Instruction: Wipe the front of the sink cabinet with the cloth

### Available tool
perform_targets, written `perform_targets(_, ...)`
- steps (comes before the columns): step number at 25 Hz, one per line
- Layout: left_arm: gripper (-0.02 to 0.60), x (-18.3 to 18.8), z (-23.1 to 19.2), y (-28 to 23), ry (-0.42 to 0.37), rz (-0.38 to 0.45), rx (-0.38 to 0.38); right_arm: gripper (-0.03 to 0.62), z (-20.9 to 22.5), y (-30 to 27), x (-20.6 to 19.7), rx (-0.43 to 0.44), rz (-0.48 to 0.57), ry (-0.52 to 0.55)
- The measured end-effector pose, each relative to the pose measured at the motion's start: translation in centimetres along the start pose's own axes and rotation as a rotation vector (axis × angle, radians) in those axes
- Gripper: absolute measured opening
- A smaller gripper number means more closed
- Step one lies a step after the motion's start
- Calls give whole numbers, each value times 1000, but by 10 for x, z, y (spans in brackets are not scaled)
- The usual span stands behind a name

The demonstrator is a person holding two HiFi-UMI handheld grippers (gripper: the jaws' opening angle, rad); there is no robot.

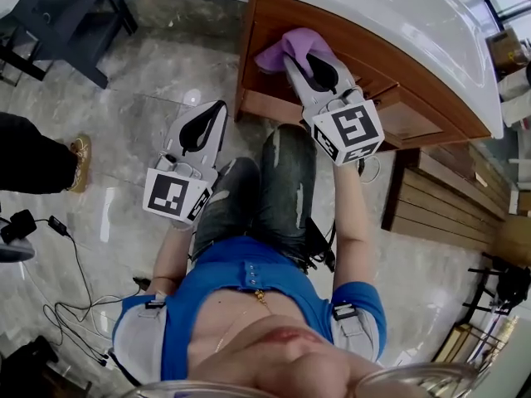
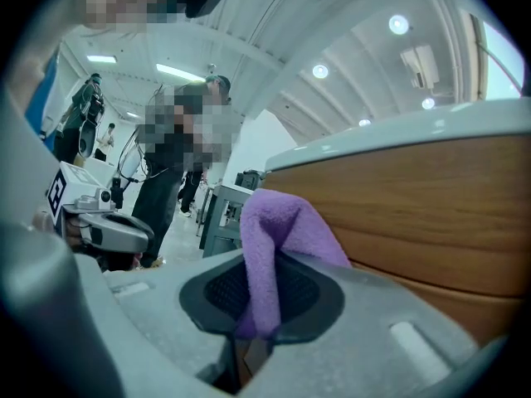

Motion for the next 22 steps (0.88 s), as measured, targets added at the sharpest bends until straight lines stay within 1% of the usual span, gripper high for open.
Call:
perform_targets(7,0,3,1,4,-2,1,9,54,-18,-31,7,36,-4,33)
perform_targets(11,0,2,-1,8,4,-2,16,54,-26,-46,12,61,9,3)
perform_targets(13,0,1,-3,10,5,-4,23,54,-30,-51,11,52,10,14)
perform_targets(17,0,1,-5,12,2,-4,37,54,-36,-57,9,35,6,84)
perform_targets(22,0,-2,-5,12,9,-10,34,54,-39,-58,1,41,9,72)
Point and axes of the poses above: the fingertips, and each gripper's own axes: y backward along the fingers, z to its right, x out of its top, the point moved 9 cm from there along y, backward along the fingers, and after that the axes turned 1 degree about x, right-handed, at the moved point
